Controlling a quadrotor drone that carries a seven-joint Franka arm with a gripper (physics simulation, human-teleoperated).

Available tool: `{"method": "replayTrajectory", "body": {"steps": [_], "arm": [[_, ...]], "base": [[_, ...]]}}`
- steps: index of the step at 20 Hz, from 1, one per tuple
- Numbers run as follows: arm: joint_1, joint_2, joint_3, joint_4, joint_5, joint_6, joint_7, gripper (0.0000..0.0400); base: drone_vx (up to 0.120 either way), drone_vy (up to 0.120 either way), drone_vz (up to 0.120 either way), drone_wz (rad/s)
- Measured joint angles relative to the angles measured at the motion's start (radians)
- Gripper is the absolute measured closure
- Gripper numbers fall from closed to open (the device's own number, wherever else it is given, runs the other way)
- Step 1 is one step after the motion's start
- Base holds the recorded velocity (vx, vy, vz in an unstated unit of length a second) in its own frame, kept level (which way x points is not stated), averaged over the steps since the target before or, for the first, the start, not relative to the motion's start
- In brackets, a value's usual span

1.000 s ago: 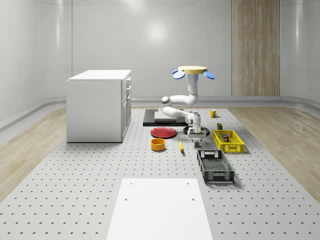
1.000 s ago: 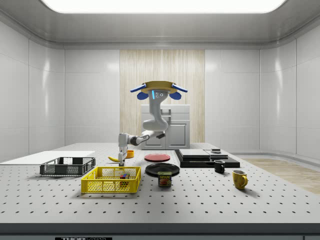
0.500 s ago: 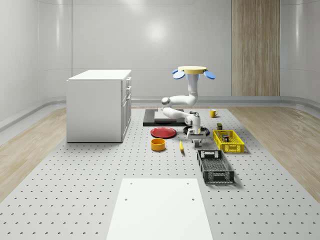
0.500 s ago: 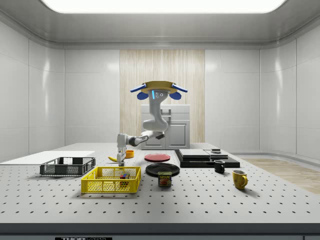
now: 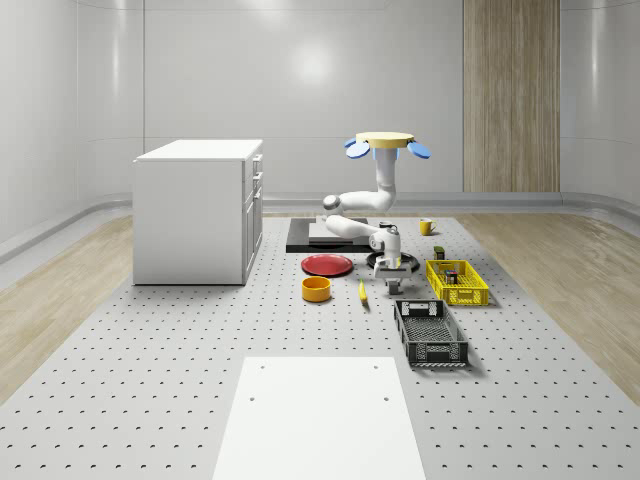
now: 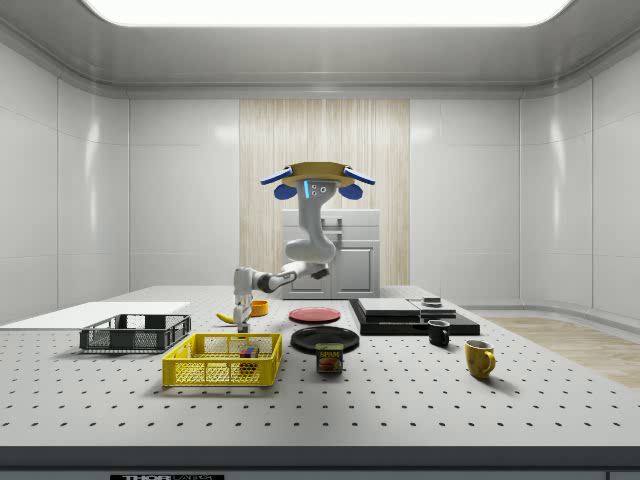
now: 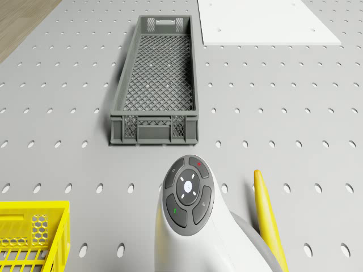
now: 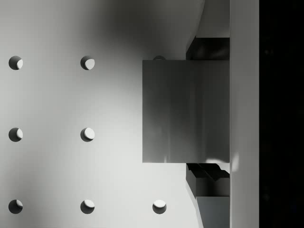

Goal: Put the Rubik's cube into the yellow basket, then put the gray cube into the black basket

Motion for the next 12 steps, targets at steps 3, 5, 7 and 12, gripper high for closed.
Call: {"method": "replayTrajectory", "body": {"steps": [3,5,7,12], "arm": [[0.001,0.002,0.000,0.000,-0.001,-0.001,-0.001,0.0141],[0.001,0.003,0.000,0.000,-0.001,-0.002,-0.001,0.0144],[0.002,0.004,0.000,0.000,-0.002,-0.003,-0.002,0.0146],[0.011,0.002,0.032,-0.019,0.027,-0.023,-0.002,0.0149]], "base": [[0.000,0.000,0.000,0.000],[0.000,0.000,0.000,0.000],[0.000,0.000,0.000,0.000],[0.000,0.000,0.048,0.000]]}}
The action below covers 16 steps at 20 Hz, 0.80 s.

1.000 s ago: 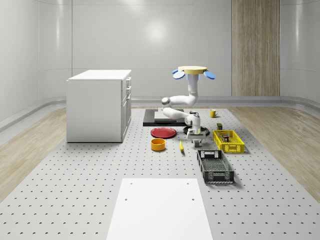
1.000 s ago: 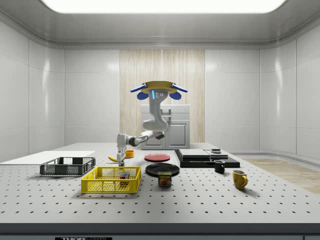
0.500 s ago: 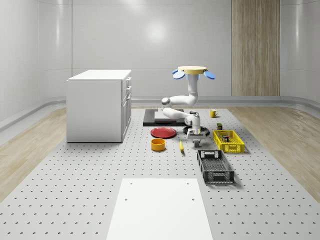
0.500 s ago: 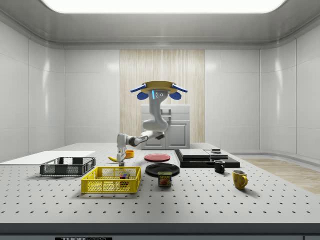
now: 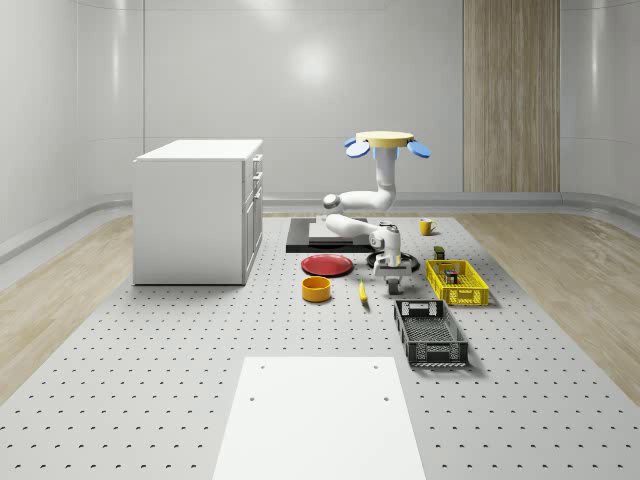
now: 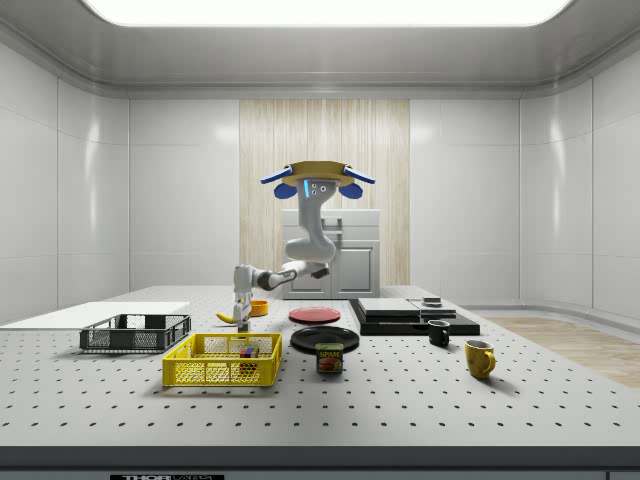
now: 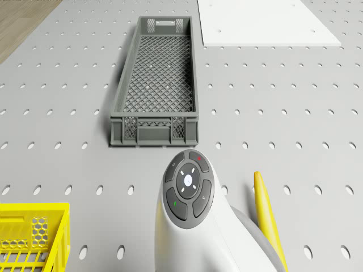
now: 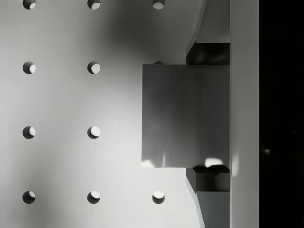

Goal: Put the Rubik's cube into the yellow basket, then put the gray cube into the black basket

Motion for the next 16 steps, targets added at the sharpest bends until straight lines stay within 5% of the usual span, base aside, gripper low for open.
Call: {"method": "replayTrajectory", "body": {"steps": [7,12,16], "arm": [[0.010,-0.005,0.053,-0.026,0.049,-0.027,0.003,0.0149],[0.011,-0.007,0.065,-0.031,0.061,-0.031,0.005,0.0149],[0.011,-0.009,0.069,-0.033,0.066,-0.032,0.006,0.0149]], "base": [[0.000,0.000,0.103,0.000],[0.008,0.120,0.000,0.000],[0.120,0.120,0.000,0.000]]}}
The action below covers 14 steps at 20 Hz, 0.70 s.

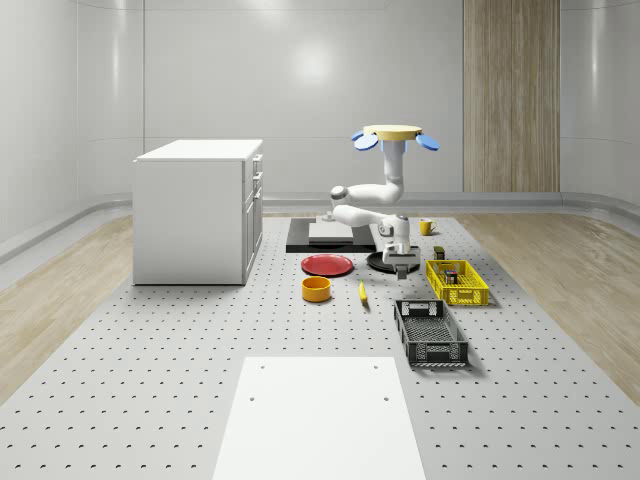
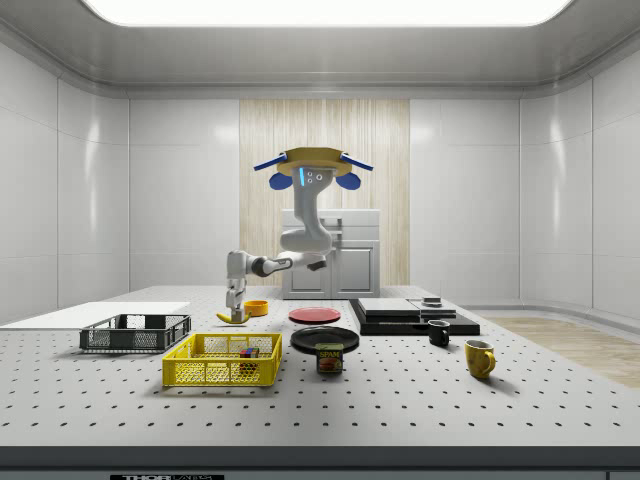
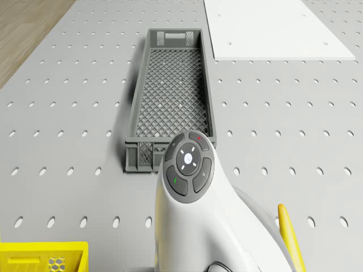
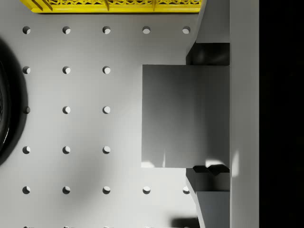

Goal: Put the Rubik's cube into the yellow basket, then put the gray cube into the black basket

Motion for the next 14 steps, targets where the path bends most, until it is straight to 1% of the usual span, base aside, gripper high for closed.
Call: {"method": "replayTrajectory", "body": {"steps": [4,14], "arm": [[-0.001,-0.002,0.002,0.000,0.002,0.001,0.001,0.0149],[-0.003,-0.006,0.003,0.000,0.005,0.005,0.002,0.0149]], "base": [[0.120,0.120,0.000,0.000],[0.120,0.000,0.000,0.000]]}}
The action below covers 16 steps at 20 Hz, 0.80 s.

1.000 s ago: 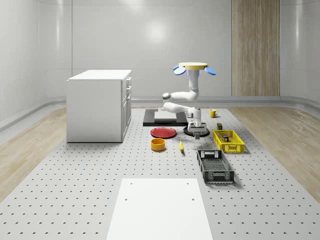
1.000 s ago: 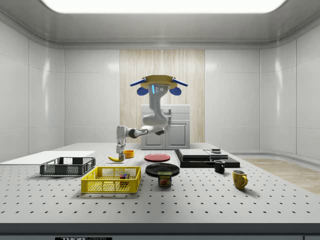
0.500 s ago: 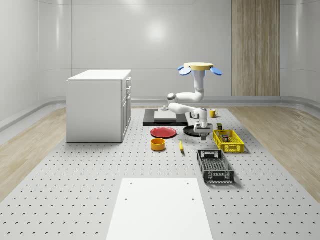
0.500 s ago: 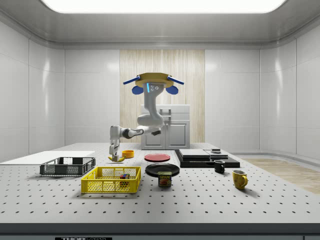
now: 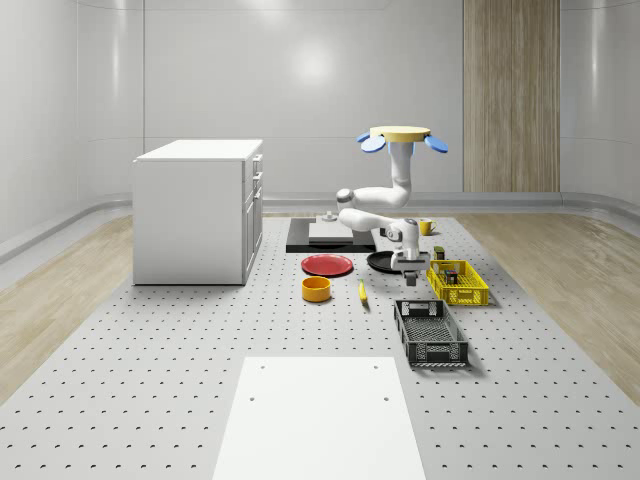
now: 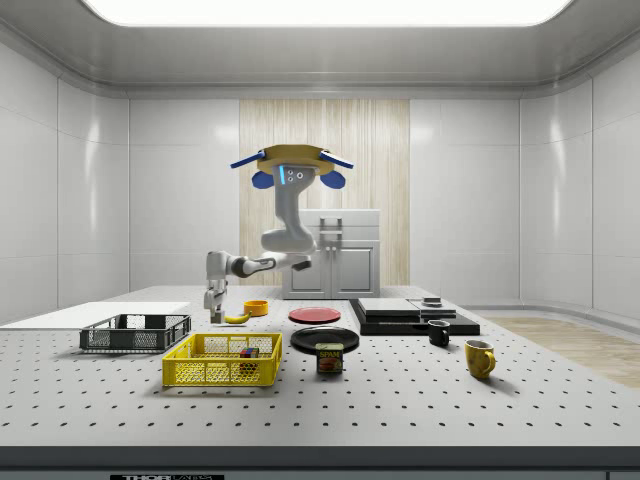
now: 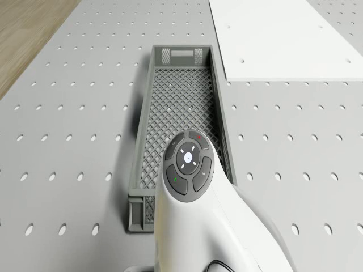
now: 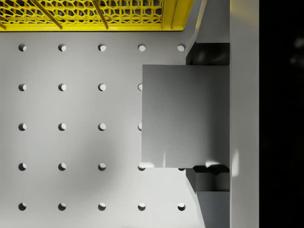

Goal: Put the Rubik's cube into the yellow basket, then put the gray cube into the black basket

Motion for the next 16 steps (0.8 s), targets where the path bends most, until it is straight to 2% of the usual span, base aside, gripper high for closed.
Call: {"method": "replayTrajectory", "body": {"steps": [2,5,16], "arm": [[0.000,-0.001,0.000,0.000,0.000,0.001,0.000,0.0149],[-0.001,-0.002,0.000,0.000,0.001,0.002,0.001,0.0149],[-0.003,-0.006,0.001,0.000,0.003,0.006,0.002,0.0149]], "base": [[0.120,0.000,0.000,0.000],[0.120,0.107,0.000,0.000],[0.120,0.000,0.000,0.000]]}}
